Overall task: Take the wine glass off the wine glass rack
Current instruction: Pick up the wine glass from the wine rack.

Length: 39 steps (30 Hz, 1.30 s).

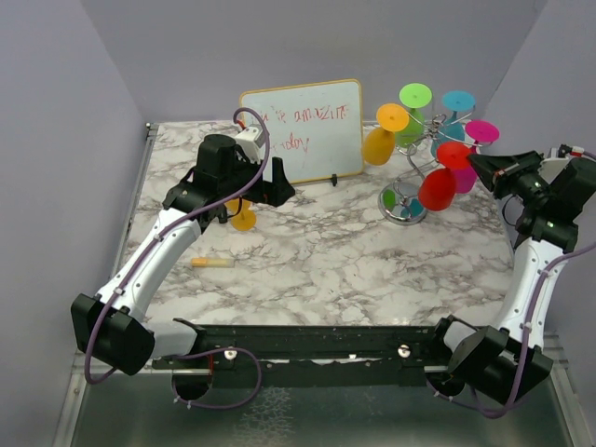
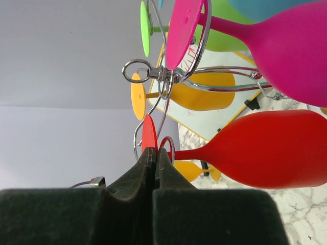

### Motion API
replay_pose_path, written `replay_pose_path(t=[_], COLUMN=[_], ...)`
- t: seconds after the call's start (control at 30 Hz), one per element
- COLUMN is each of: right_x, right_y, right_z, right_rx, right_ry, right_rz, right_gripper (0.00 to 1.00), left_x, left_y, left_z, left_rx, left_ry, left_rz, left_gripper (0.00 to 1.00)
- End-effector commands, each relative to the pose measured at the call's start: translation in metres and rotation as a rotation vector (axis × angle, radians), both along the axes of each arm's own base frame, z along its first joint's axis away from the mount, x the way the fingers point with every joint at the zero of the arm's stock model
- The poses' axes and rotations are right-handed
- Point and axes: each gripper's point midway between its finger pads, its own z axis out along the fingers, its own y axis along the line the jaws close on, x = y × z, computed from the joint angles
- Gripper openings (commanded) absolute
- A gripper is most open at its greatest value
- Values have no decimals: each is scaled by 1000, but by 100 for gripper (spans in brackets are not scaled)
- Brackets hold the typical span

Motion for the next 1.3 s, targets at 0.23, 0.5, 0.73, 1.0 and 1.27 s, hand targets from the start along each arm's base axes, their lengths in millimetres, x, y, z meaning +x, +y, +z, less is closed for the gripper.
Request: replay_pose_path(t=[0.23,0.5,0.73,1.0,1.27], right_x=[-14,-15,-16,-22,-24], right_y=[28,30,28,25,28], right_z=[7,8,0,-6,3], right_rx=[15,33,74,62,64], right_ry=[-3,-12,38,89,56], right_rz=[107,114,77,12,22], right_gripper=[0,1,1,0,0], left_x=[2,4,4,2,-1], left_y=[-3,-6,-5,-4,-2], left_z=[13,7,8,7,7], left_rx=[-29,-26,-21,-17,-12], left_ry=[-25,-7,-14,-18,-21], left_rz=[-18,-26,-28,-32,-36], left_gripper=[99,99,99,99,99])
